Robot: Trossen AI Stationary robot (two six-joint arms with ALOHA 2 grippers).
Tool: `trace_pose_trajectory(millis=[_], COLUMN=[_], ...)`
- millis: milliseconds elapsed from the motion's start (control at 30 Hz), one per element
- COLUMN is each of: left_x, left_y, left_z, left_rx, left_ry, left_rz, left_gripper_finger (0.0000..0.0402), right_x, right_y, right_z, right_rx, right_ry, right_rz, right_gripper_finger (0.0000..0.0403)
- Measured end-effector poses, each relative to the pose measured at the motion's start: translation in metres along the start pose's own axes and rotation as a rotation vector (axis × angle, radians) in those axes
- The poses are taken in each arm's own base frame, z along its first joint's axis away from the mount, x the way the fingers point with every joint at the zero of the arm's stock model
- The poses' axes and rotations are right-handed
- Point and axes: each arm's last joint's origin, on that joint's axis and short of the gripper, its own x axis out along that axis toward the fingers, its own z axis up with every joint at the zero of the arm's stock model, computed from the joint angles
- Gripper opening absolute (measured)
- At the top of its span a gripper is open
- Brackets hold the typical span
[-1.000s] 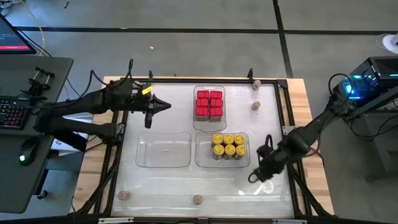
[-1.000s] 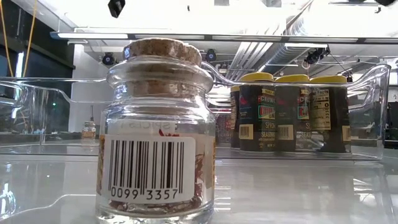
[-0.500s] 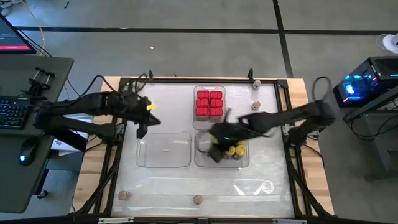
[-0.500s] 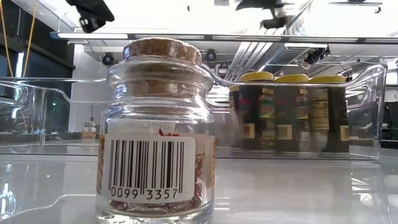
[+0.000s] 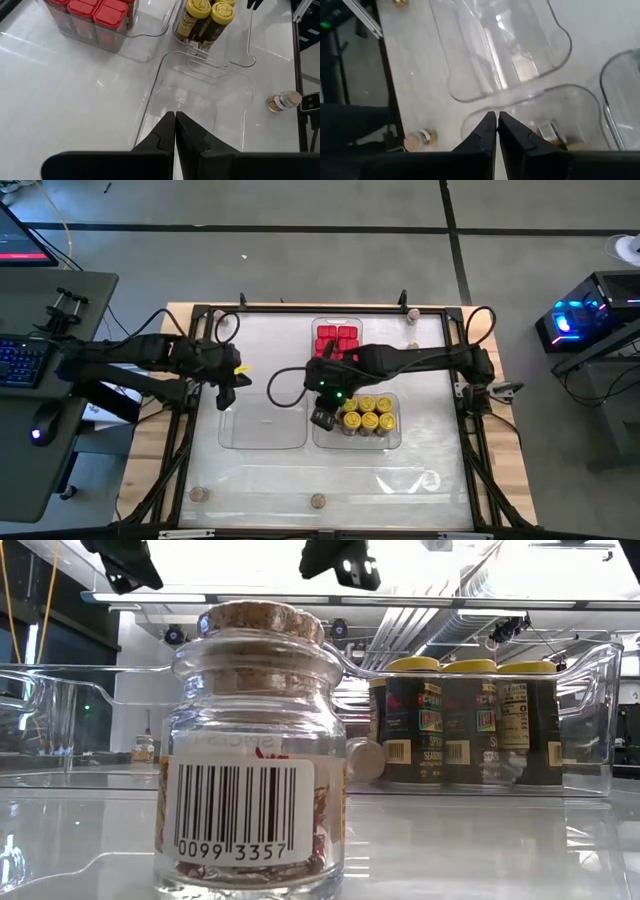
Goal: Sort spices by type
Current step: Put the brown seasoning bottle into the bottom left transparent bin
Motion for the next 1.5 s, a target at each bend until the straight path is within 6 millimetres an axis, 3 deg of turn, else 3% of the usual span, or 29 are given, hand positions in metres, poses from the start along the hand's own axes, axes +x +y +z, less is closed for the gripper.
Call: trace_pose_trajectory(millis=[167,300,433,700,867,1133,1500], left_x=[0.000,0.000,0.002,0.002,0.002,0.002,0.002], left_y=[0.000,0.000,-0.001,-0.001,-0.001,-0.001,-0.001], left_z=[0.000,0.002,0.005,0.006,0.005,0.005,0.005], left_rx=[0.000,-0.001,-0.002,-0.003,0.037,0.145,0.218], left_ry=[-0.009,-0.024,-0.047,-0.052,-0.049,-0.049,-0.048], left_rz=[0.016,0.025,0.017,0.010,0.012,0.015,0.014], left_gripper_finger=[0.0000,0.0000,0.0000,0.0000,0.0000,0.0000,0.0000], right_x=[0.000,0.012,0.027,0.056,0.083,0.105,0.114], right_y=[-0.005,-0.009,-0.012,-0.011,-0.019,-0.026,-0.027], right_z=[-0.008,-0.012,-0.012,-0.019,-0.026,-0.029,-0.029], right_rx=[0.023,0.041,-0.038,-0.366,-0.408,-0.440,-0.447], right_ry=[0.079,0.128,0.170,0.271,0.370,0.429,0.423], right_rz=[-0.050,-0.121,-0.126,-0.146,-0.217,-0.231,-0.227], right_gripper_finger=[0.0016,0.0038,0.0101,0.0258,0.0314,0.0328,0.0328])
